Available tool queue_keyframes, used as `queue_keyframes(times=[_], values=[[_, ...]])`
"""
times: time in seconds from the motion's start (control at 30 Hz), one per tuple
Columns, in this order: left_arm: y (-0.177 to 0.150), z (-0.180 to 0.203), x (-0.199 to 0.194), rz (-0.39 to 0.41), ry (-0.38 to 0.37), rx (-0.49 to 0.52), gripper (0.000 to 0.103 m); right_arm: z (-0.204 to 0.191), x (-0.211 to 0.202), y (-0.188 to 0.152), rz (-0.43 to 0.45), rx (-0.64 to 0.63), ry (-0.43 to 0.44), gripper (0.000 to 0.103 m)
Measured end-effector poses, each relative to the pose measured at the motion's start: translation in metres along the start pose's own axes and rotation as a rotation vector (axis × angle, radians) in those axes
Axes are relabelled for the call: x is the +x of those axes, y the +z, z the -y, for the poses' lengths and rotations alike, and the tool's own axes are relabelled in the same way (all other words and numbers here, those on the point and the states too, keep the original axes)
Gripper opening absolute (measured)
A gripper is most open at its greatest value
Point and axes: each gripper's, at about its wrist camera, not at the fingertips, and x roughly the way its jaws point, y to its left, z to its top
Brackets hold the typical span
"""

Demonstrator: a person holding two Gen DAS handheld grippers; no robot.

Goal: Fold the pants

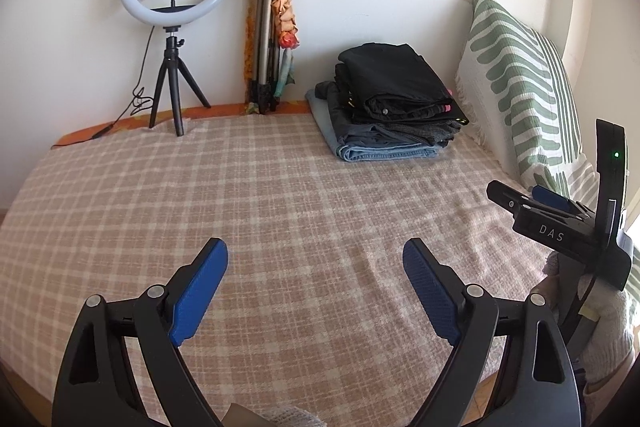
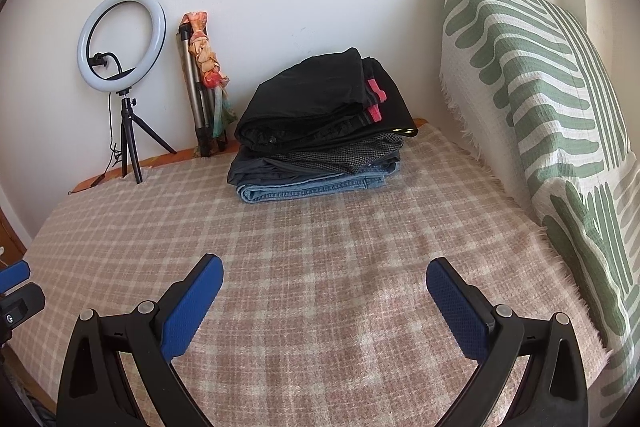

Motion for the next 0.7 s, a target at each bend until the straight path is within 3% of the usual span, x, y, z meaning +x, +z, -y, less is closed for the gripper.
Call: queue_keyframes(times=[0.7], values=[[-0.0008,0.002,0.0005,0.008,0.044,0.037,0.09,-0.0008,0.0019,-0.0005,-0.009,0.001,0.007,0.103]])
